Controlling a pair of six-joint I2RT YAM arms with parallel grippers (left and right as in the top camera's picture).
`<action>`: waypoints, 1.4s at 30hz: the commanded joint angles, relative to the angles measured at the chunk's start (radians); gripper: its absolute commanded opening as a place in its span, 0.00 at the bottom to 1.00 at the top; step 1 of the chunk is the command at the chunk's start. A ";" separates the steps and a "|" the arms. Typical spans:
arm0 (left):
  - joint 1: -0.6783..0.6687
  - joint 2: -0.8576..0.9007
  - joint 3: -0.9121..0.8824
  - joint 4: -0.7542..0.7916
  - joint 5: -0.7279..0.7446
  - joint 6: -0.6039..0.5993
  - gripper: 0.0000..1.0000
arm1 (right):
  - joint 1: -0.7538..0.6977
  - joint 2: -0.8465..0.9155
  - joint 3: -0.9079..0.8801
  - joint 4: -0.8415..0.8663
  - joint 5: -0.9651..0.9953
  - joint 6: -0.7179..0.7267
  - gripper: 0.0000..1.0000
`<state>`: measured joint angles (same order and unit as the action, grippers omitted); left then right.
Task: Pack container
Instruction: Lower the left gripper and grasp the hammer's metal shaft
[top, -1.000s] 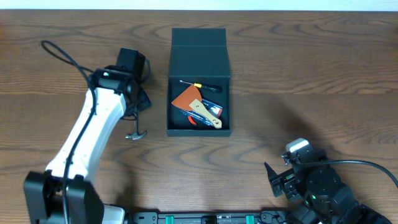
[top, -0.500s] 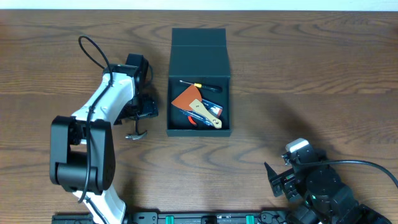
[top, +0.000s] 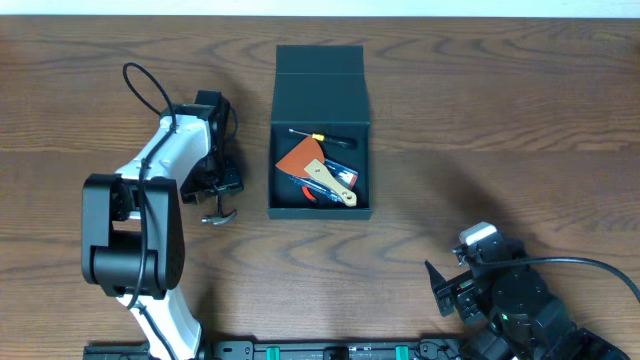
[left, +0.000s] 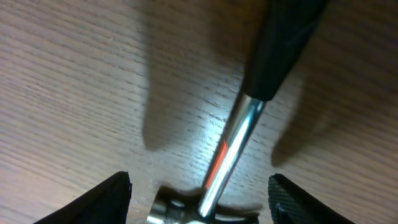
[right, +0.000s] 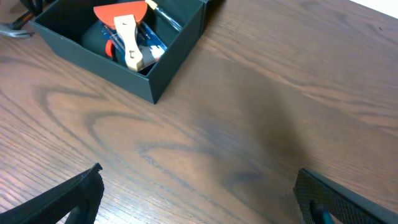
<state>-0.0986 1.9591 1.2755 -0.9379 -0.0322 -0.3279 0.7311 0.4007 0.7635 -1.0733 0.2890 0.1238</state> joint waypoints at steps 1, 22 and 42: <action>0.006 0.039 -0.006 0.002 0.006 0.022 0.68 | -0.006 -0.003 0.001 0.003 0.014 0.014 0.99; 0.006 0.042 -0.006 0.055 0.049 0.056 0.06 | -0.006 -0.003 0.001 0.003 0.014 0.014 0.99; -0.005 -0.289 -0.006 0.092 0.048 -0.079 0.05 | -0.006 -0.003 0.001 0.003 0.014 0.014 0.99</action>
<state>-0.0994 1.7161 1.2739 -0.8429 0.0170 -0.3706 0.7311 0.4007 0.7635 -1.0733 0.2890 0.1238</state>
